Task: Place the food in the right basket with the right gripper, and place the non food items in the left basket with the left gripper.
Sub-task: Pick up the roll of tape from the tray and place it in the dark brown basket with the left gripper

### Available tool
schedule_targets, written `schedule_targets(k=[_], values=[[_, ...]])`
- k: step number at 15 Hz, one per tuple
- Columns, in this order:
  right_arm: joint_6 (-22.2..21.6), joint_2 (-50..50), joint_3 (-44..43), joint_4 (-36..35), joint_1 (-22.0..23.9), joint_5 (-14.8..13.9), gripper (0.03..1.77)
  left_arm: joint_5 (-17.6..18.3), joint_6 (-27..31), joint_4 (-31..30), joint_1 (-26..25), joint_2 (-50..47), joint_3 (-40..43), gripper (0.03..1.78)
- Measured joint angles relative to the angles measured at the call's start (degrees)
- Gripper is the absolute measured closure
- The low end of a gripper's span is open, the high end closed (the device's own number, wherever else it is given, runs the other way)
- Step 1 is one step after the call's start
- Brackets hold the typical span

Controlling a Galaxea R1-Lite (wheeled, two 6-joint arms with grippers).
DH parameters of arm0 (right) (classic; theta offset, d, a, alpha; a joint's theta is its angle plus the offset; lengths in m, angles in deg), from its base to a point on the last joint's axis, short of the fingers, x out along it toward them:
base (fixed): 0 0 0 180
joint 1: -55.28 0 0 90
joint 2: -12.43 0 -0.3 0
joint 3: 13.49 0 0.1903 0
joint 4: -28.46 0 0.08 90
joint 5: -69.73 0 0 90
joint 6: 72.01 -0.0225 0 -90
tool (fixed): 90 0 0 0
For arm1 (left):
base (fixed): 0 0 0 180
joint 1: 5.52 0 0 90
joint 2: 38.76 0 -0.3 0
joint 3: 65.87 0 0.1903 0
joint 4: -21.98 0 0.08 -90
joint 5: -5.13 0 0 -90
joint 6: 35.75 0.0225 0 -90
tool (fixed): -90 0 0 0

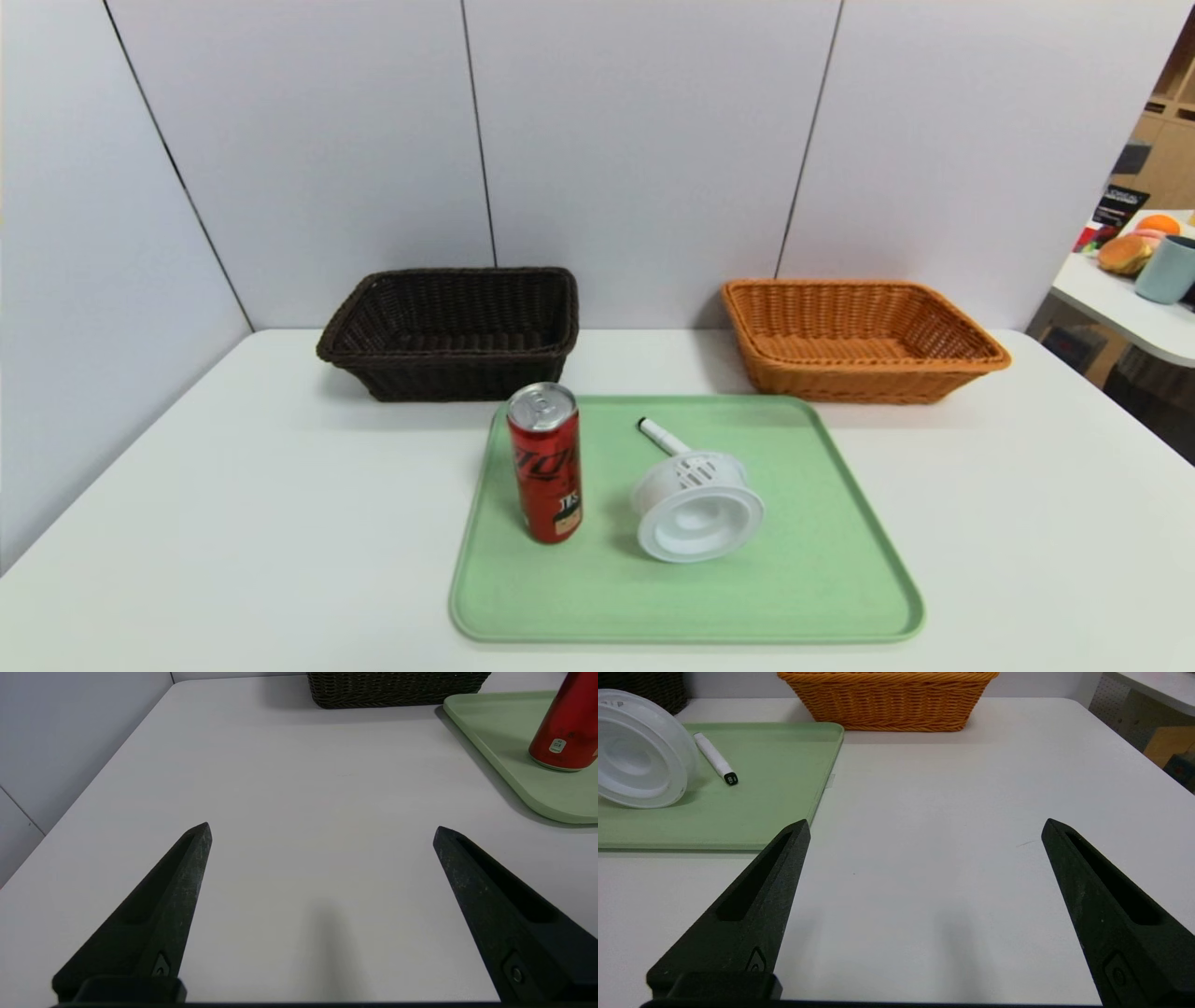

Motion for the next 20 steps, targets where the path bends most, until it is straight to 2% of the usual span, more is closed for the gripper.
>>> schedule_targets(k=[11, 12, 15, 20], values=[[1.0, 0.0, -0.9, 0.5, 0.0, 0.4, 0.09, 0.2, 0.7, -0.9, 0.0, 0.0, -1.1, 0.12], [1.2, 0.2, -3.2, 1.4, 0.0, 1.6, 0.09, 0.4, 0.8, -0.1, 0.0, 0.2, -3.3, 0.12], [1.9, 4.8, -14.8, 8.3, -0.1, 8.2, 0.09, 2.1, 2.0, 3.5, 0.0, 4.3, -13.4, 0.12], [3.2, 23.1, -38.8, 11.8, -0.7, 16.7, 0.09, 7.0, 4.6, 4.6, 0.0, 20.0, -31.3, 0.12]])
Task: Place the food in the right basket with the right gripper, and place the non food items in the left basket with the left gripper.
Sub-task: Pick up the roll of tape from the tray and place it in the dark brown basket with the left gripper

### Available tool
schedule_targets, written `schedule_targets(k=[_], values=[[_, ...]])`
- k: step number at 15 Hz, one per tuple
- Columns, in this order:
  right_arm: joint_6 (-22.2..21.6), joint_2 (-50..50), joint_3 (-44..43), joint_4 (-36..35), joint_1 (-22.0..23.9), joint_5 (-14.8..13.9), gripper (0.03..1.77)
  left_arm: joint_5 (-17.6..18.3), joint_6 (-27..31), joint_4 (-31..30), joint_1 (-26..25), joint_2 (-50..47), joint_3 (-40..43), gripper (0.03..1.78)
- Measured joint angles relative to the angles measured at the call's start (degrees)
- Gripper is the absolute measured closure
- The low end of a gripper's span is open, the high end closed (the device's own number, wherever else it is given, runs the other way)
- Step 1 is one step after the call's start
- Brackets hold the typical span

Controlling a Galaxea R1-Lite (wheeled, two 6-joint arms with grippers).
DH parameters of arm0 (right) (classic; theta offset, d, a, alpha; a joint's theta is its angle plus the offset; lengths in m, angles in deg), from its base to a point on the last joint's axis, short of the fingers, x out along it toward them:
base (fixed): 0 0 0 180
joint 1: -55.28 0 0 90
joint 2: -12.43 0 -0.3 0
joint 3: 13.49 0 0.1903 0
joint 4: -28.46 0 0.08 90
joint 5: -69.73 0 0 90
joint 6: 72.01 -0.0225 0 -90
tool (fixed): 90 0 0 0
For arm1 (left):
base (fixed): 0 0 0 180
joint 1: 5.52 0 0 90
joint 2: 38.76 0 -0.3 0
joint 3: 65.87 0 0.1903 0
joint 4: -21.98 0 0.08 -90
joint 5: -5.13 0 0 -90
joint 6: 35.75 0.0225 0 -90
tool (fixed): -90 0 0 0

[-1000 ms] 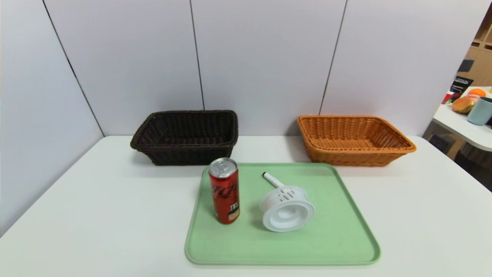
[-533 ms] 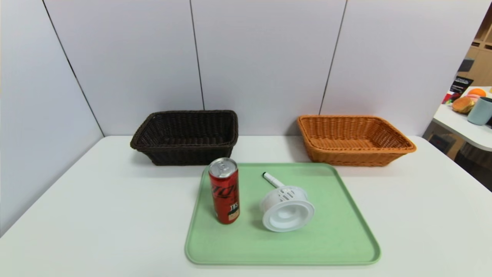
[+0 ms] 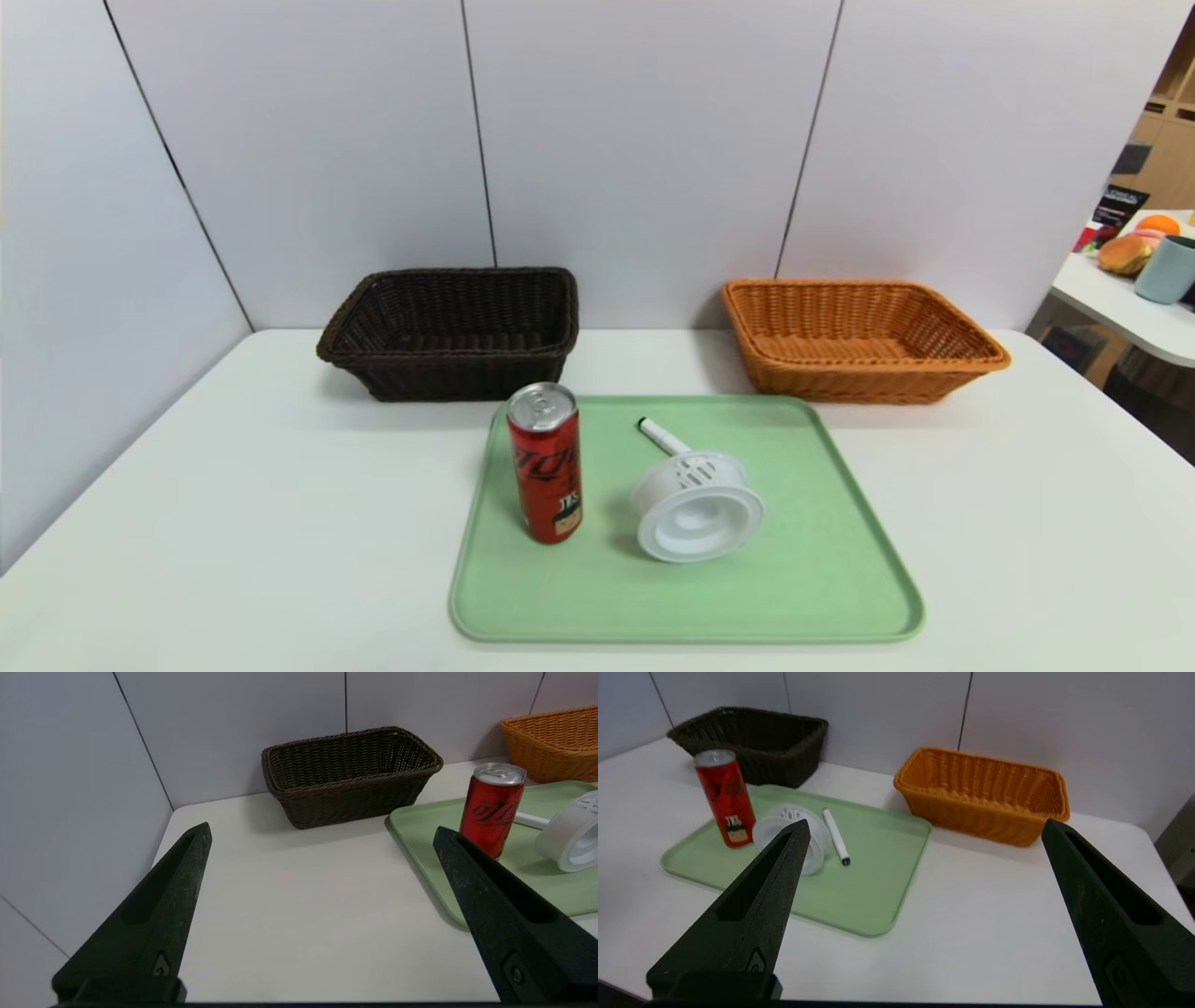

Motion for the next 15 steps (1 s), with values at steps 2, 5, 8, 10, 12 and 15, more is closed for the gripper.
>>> schedule_targets(k=[2, 5, 8, 10, 12, 15], values=[[0.7, 8.6, -11.5, 1.3, -0.1, 3.4, 0.09, 1.4, 0.3, 0.5, 0.1, 6.6, -6.3, 0.12], [1.7, 21.0, -27.7, 6.4, -0.6, 6.8, 0.09, 3.2, 0.6, 1.4, 0.2, 14.3, -12.7, 0.12], [1.9, 31.0, -37.4, 9.2, -2.7, 7.3, 0.09, 2.9, 0.6, 1.5, 0.2, 19.4, -15.3, 0.12], [1.9, 36.9, -43.1, 9.9, -4.5, 5.2, 0.09, 2.0, 0.5, 1.5, 0.2, 24.0, -17.9, 0.12], [1.8, 42.0, -47.8, 12.7, -6.6, 1.3, 0.09, 1.2, 0.5, 1.4, 0.2, 28.4, -20.1, 0.12], [-1.6, 48.8, -53.2, 18.1, -10.1, -5.3, 0.09, 1.0, 0.1, 1.4, 0.2, 31.7, -20.2, 0.12]])
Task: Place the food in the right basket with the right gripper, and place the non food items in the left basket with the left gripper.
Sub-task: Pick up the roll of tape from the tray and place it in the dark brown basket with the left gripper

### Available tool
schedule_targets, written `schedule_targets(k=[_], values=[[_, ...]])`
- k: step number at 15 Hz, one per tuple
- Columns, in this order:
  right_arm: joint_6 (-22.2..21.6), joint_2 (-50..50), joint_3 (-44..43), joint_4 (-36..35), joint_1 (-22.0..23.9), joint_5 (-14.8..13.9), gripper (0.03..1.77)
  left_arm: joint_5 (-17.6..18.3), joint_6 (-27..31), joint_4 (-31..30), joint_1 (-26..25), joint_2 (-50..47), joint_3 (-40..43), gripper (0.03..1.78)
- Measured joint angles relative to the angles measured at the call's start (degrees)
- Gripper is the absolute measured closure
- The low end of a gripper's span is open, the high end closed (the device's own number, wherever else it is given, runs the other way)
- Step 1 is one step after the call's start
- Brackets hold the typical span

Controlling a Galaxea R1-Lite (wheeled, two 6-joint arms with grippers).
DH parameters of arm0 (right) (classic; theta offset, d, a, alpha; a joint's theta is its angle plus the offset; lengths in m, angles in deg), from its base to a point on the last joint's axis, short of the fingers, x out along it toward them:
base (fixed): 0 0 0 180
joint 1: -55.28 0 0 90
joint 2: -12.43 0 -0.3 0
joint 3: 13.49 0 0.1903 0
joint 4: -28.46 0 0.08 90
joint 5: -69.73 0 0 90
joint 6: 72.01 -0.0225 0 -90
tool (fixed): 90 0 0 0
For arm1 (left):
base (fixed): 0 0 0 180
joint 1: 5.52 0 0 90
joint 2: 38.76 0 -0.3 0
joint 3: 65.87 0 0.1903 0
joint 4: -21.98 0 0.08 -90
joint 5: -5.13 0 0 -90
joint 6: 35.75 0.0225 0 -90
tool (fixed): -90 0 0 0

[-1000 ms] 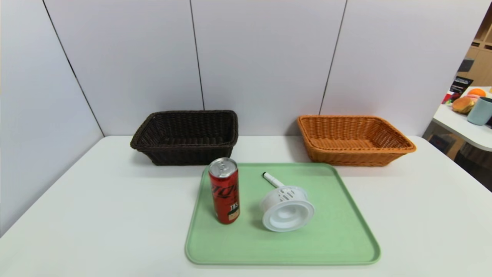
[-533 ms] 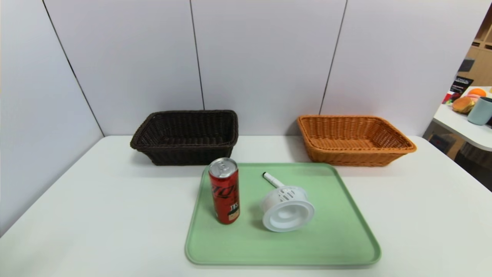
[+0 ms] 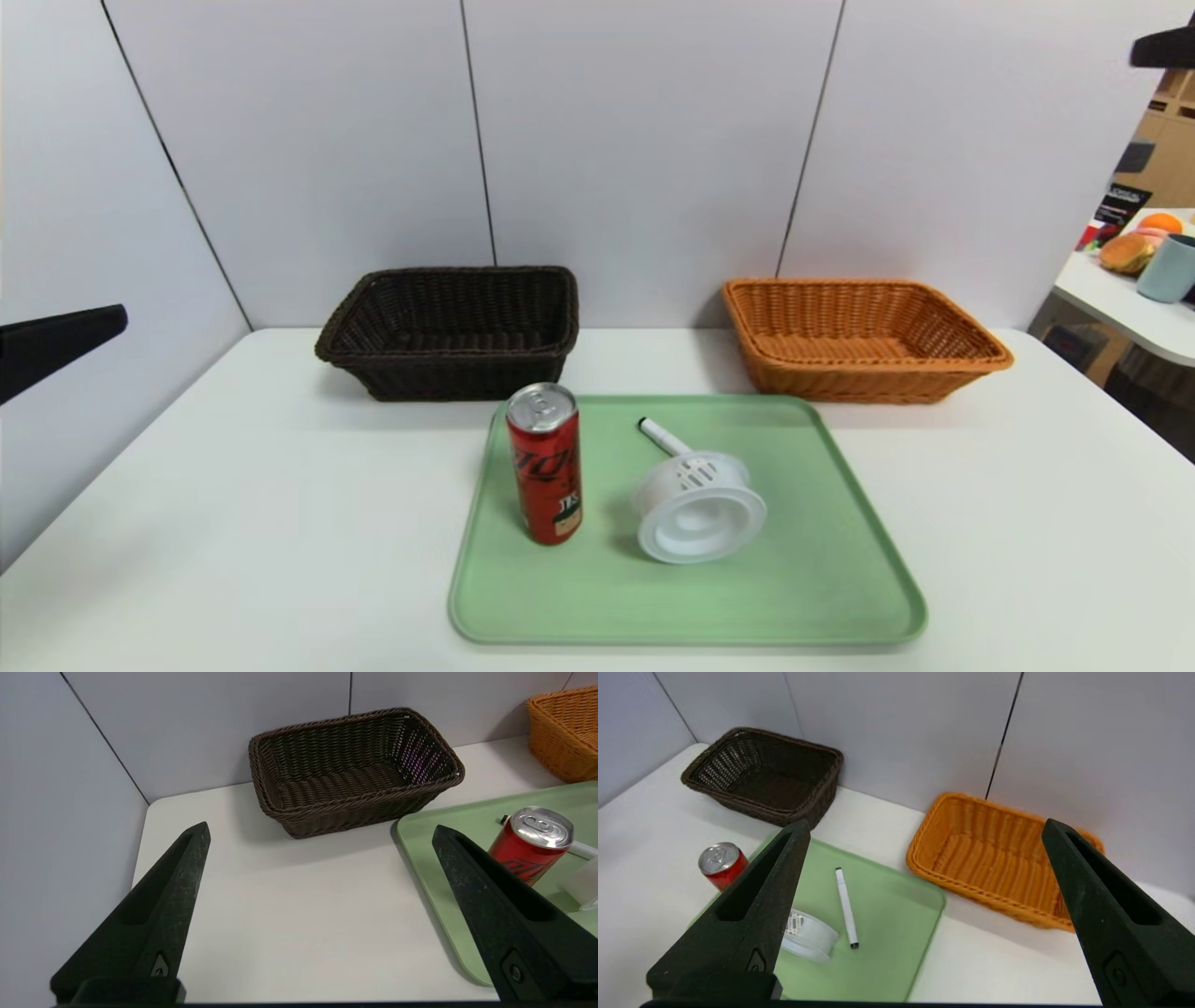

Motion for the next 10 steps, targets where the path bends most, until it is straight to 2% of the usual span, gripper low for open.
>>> schedule_targets(k=[2, 4, 6, 8, 10], values=[[-7.6, 3.6, -3.6, 4.4, -4.8, -5.5, 0.09, 0.1, -0.1, -0.1, 0.0, 0.8, 1.0, 0.12], [-17.7, 7.0, -7.4, 9.8, -11.2, -11.4, 0.09, 0.1, -0.1, -0.1, 0.2, 1.2, 1.7, 0.12], [-27.9, 10.4, -10.7, 15.8, -17.9, -16.2, 0.09, 0.1, -0.1, -0.1, 0.6, 1.4, 3.0, 0.12], [-38.9, 13.9, -14.5, 21.3, -23.1, -19.8, 0.09, 0.0, 0.0, -0.2, 0.7, 1.1, 5.1, 0.12], [-51.0, 17.4, -18.1, 27.7, -27.1, -21.2, 0.09, 0.1, 0.0, -0.2, 0.7, 0.2, 7.4, 0.12]])
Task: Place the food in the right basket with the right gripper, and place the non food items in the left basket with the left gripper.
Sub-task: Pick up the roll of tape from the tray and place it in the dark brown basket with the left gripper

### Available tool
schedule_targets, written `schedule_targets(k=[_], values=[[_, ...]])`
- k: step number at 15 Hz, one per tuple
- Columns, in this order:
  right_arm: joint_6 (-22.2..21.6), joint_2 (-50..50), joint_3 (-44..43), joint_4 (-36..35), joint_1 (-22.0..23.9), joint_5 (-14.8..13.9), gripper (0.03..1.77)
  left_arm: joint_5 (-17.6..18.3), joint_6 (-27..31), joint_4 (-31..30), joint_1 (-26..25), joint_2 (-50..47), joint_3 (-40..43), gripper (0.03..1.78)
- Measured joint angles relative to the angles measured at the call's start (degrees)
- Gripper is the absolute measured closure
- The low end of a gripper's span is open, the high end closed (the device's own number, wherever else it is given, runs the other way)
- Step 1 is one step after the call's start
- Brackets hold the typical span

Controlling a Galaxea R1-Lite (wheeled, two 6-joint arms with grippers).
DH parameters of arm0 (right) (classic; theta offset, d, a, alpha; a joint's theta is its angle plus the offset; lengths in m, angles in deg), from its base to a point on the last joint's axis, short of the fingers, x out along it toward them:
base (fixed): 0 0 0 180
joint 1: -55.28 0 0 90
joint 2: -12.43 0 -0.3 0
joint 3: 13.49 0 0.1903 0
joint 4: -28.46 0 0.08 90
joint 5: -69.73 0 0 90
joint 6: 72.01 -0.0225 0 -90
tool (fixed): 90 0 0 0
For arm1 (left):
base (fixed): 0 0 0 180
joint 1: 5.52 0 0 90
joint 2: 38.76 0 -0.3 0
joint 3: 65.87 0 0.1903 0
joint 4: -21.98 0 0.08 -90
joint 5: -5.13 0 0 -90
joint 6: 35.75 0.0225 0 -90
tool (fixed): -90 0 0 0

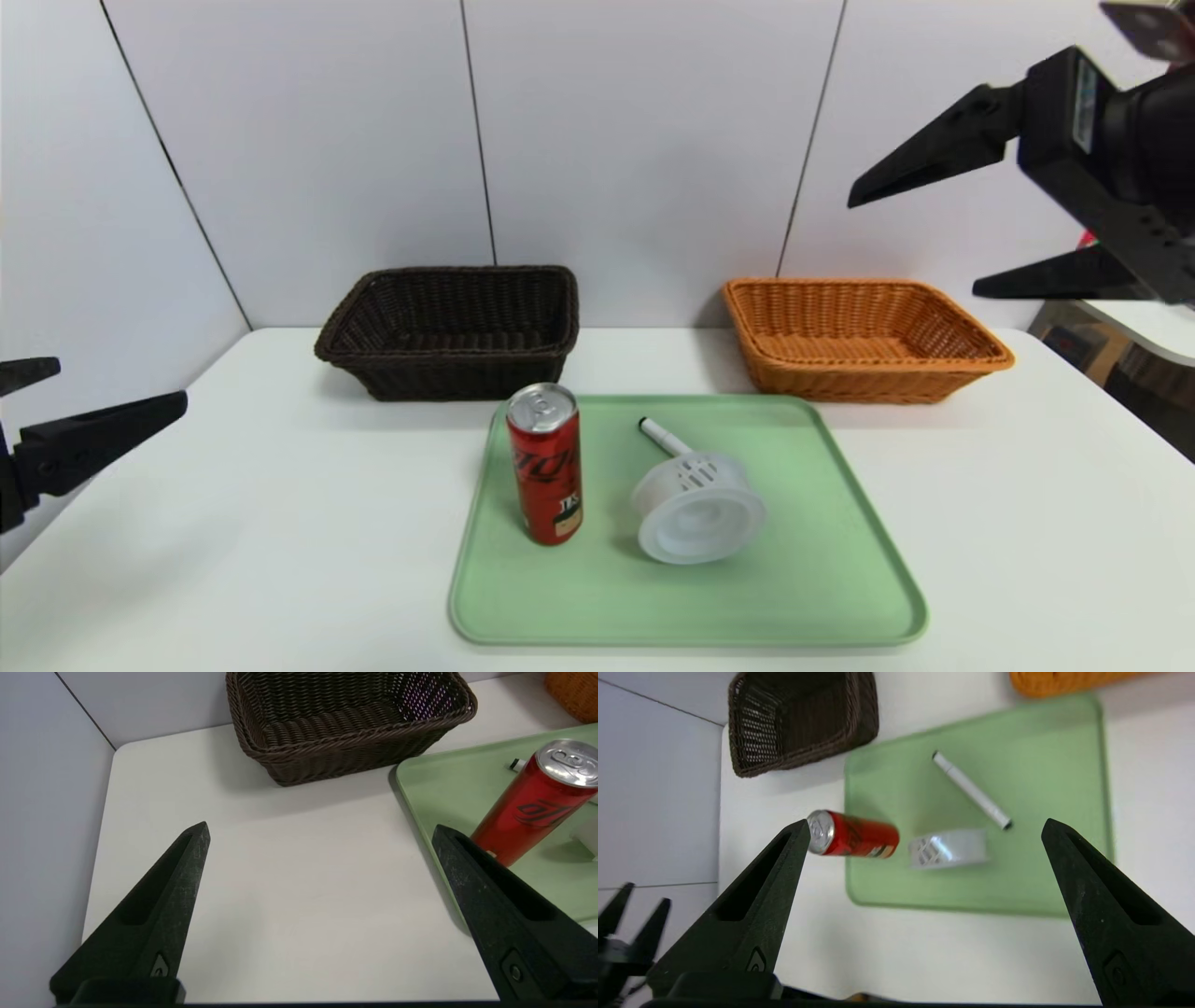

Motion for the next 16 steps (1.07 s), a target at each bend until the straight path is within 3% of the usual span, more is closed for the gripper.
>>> schedule_targets(k=[2, 4, 9, 12, 16], values=[[-11.8, 3.3, -1.4, 4.3, -2.8, 0.1, 0.09, 0.0, -0.1, 0.0, 0.0, -1.1, 2.1, 0.12], [-20.7, 6.2, -1.8, 6.6, -3.7, 1.9, 0.09, 0.1, -0.1, -0.1, 0.1, -2.3, 3.7, 0.12], [-35.9, 10.7, -2.3, 8.3, -0.6, 17.2, 0.09, 0.1, -0.1, -0.1, 0.7, -4.3, 5.9, 0.12], [-41.0, 13.2, -2.3, 8.0, 1.7, 26.0, 0.09, 0.1, -0.1, 0.0, 0.9, -5.7, 7.6, 0.12], [-44.3, 16.3, -2.3, 7.9, 4.3, 37.7, 0.09, 0.0, 0.0, -0.1, 0.9, -8.1, 10.0, 0.12]])
